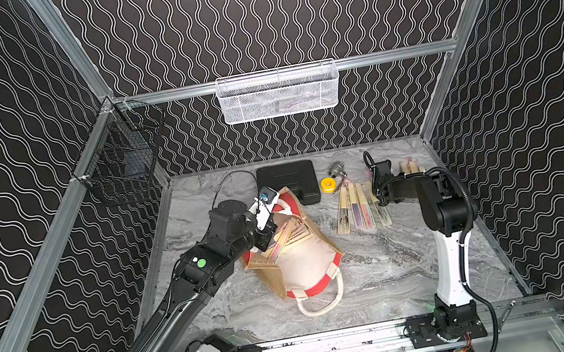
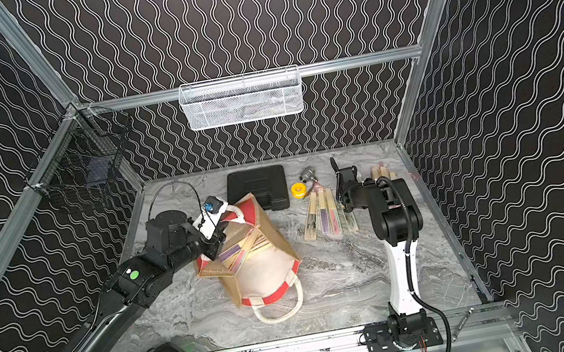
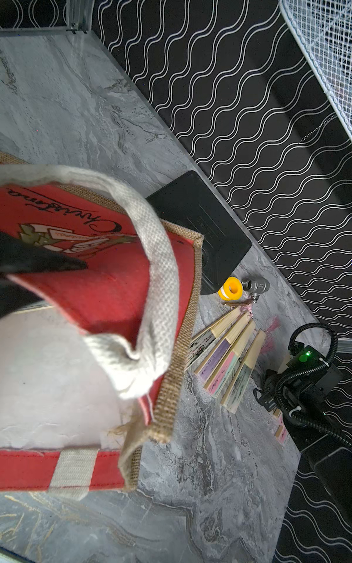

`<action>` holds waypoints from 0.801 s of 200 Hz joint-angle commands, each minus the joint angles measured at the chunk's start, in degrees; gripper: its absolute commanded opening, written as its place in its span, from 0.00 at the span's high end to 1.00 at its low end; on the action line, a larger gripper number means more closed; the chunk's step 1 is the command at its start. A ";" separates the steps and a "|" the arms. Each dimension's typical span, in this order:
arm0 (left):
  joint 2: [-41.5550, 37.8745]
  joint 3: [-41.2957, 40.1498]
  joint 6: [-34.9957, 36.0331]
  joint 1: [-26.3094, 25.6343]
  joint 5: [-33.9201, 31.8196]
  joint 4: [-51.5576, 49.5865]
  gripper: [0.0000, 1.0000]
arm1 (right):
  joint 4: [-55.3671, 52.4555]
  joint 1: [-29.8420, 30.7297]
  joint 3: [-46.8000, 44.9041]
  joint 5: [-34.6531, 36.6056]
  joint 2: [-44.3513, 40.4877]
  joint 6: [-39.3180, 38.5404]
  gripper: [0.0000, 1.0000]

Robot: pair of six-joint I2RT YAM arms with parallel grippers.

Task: Take out the folding fans from the tote bags
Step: Place the folding fan at the center of the board.

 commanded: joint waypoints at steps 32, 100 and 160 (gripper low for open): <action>-0.48 0.06 0.09 0.08 0.11 3.19 1.00 | -1.59 1.14 -2.67 -2.49 -2.09 -0.76 0.76; -0.86 -0.04 0.09 0.03 0.03 3.18 1.00 | -5.72 1.18 -1.97 -6.09 -2.98 3.04 0.58; -0.73 -0.13 0.18 0.03 0.07 3.19 1.00 | -13.87 1.10 2.36 -14.63 -3.81 11.21 0.47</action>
